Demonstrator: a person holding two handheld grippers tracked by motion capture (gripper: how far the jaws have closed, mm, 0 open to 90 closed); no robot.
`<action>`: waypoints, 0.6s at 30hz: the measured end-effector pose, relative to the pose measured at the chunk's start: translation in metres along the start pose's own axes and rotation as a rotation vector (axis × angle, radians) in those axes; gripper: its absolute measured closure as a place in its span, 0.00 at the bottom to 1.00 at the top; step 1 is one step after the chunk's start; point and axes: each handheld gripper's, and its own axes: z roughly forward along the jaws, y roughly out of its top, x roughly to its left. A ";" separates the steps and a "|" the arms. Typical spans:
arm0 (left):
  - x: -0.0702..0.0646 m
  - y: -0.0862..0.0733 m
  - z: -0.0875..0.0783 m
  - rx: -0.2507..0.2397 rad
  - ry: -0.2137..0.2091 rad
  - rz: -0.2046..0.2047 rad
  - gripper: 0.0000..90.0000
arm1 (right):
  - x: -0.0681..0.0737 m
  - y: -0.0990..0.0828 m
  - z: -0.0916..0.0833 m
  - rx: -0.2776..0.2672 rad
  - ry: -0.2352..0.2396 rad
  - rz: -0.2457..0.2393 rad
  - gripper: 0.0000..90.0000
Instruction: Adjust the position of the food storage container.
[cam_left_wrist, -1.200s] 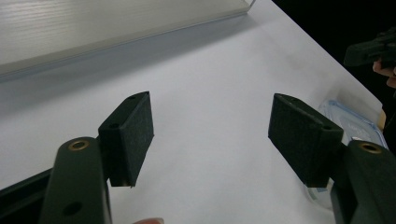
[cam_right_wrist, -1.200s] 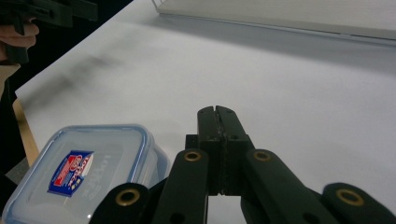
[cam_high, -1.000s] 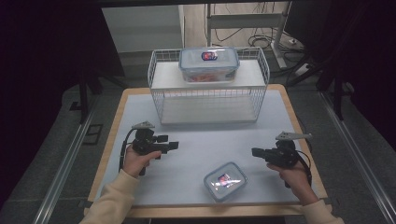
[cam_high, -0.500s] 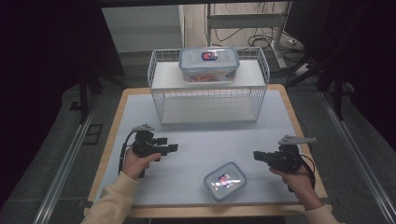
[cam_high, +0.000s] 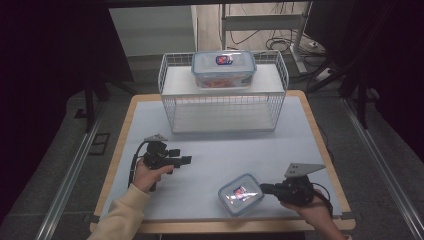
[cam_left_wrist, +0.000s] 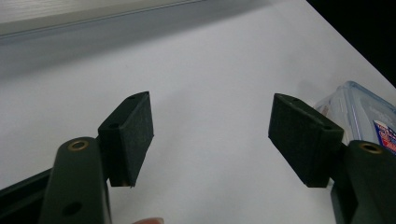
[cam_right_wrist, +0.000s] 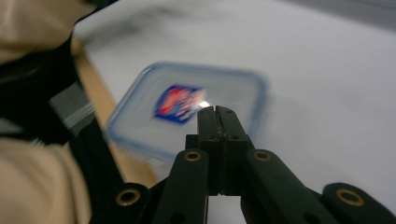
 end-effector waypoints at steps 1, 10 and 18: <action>0.000 0.000 0.000 0.000 0.000 0.000 0.34 | 0.007 -0.002 0.004 0.016 0.021 -0.015 1.00; 0.000 0.000 0.001 0.007 0.001 0.003 0.34 | 0.047 -0.018 0.027 0.132 0.159 -0.130 1.00; 0.000 0.000 0.001 0.010 0.000 0.003 0.34 | 0.056 -0.027 0.048 0.208 0.150 -0.170 1.00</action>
